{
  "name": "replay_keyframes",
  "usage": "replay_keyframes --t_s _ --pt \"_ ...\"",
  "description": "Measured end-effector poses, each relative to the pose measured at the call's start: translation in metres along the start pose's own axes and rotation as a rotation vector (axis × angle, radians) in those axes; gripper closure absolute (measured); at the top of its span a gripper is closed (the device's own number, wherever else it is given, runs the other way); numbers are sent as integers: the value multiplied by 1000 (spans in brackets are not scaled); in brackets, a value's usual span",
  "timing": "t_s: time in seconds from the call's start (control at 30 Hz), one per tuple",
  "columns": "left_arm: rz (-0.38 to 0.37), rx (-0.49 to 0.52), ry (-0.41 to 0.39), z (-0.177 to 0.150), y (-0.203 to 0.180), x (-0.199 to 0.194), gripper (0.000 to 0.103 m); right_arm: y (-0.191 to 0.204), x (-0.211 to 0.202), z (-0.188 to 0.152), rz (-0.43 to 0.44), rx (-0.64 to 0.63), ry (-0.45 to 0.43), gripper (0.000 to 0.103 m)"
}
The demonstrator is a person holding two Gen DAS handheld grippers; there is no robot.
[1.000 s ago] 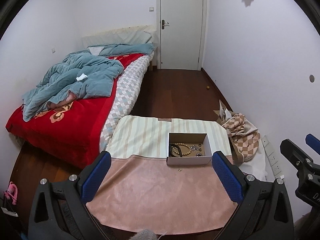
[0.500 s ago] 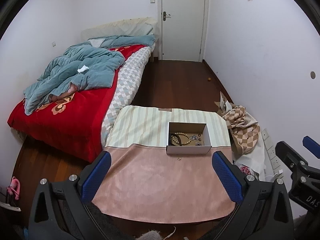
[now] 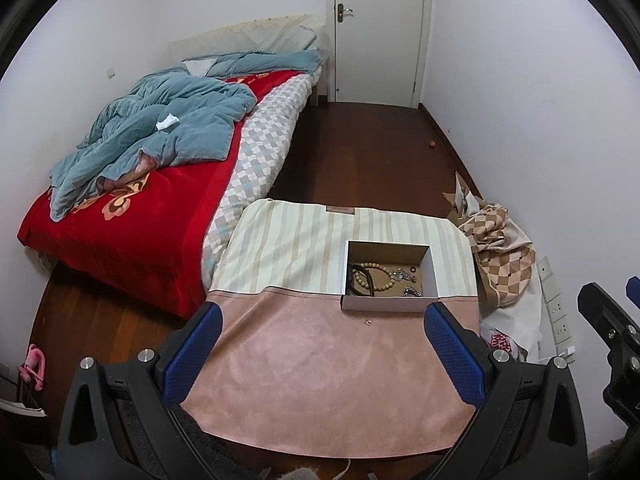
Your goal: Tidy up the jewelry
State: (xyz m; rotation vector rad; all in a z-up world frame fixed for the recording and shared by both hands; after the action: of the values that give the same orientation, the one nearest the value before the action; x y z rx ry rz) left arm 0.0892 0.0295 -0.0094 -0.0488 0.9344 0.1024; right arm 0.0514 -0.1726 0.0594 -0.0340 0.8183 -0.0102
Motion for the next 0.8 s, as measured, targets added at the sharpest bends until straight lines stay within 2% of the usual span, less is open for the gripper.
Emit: replay_keyframes --t_s 0.23,0.8 --pt "-8 13 45 14 -8 9 0 -3 27 11 23 19 53 0" --pt "-36 19 78 30 -19 14 0 -6 42 24 0 14 95 0"
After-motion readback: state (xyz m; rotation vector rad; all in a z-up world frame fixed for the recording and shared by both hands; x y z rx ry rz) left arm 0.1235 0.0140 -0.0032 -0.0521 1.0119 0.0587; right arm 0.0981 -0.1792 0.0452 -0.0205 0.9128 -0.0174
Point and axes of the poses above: each gripper's, at about its wrist camera, not at the fingertips, and x roughly the way its jaws point, y to its left, z to its top, the point moved 6 cm from there along x, roughly the way its jaws point, and after that the axes turned 3 degrees about y, right-handed, at the moved point
